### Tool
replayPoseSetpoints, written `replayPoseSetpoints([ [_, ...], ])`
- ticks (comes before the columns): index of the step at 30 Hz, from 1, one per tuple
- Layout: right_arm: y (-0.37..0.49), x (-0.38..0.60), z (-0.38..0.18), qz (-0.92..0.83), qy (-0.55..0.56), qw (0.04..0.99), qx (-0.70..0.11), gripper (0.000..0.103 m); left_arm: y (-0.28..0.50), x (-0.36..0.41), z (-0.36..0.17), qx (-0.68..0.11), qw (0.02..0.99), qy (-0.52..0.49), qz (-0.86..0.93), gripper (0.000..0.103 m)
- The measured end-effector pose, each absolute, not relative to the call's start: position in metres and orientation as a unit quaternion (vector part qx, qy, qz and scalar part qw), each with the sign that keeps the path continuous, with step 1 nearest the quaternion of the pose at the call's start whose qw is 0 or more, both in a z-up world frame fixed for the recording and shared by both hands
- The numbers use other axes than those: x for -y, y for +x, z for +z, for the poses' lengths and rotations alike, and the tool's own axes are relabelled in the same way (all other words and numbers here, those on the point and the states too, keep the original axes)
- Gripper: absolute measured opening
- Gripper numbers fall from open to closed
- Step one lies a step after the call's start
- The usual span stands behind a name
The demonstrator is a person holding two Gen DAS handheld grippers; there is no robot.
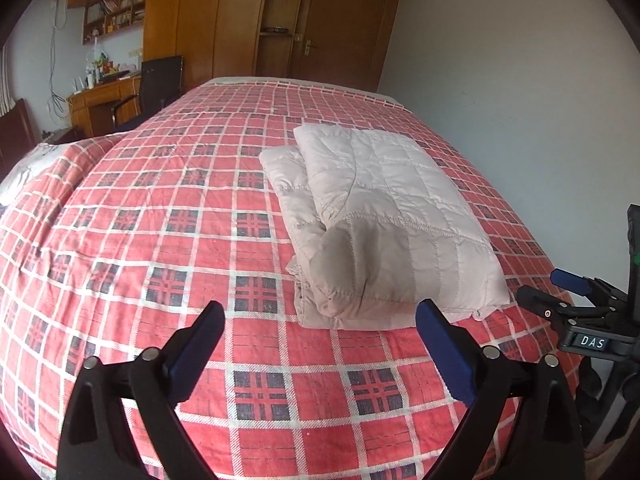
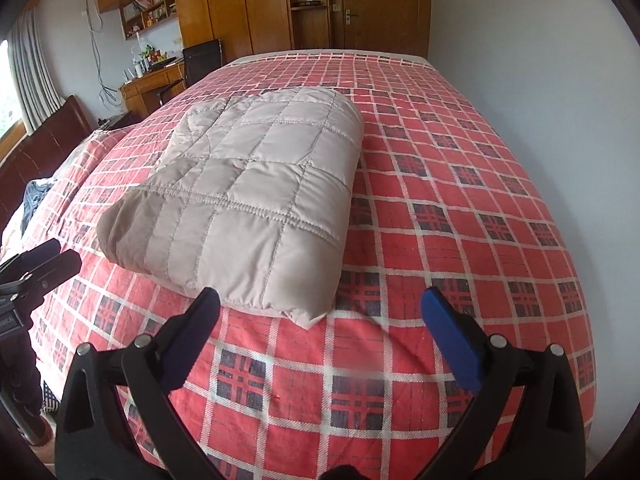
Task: Fold large clothes
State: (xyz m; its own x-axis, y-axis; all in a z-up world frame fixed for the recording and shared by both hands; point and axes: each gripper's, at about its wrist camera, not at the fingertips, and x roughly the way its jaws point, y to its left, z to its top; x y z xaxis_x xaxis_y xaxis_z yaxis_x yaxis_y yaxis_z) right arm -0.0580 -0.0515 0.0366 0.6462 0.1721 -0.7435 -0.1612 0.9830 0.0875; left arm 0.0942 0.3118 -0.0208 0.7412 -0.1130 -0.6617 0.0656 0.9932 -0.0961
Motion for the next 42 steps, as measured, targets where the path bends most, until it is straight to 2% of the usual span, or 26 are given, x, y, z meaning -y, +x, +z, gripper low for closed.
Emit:
replayPoseSetpoints([
  [19, -0.056, 0.04, 0.033, 0.044, -0.026, 0.911, -0.41, 0.1, 0.092, -0.306, -0.026, -0.349, 0.937, 0.017, 0.004, 0.096],
  [34, -0.051, 0.042, 0.03, 0.045, -0.011, 0.907, -0.419, 0.1, 0.092, -0.303, -0.027, -0.356, 0.934, 0.016, 0.005, 0.096],
  [42, -0.047, 0.04, 0.022, 0.042, -0.01, 0.904, -0.426, 0.1, 0.092, -0.295, -0.029, -0.351, 0.934, 0.049, 0.032, 0.096],
])
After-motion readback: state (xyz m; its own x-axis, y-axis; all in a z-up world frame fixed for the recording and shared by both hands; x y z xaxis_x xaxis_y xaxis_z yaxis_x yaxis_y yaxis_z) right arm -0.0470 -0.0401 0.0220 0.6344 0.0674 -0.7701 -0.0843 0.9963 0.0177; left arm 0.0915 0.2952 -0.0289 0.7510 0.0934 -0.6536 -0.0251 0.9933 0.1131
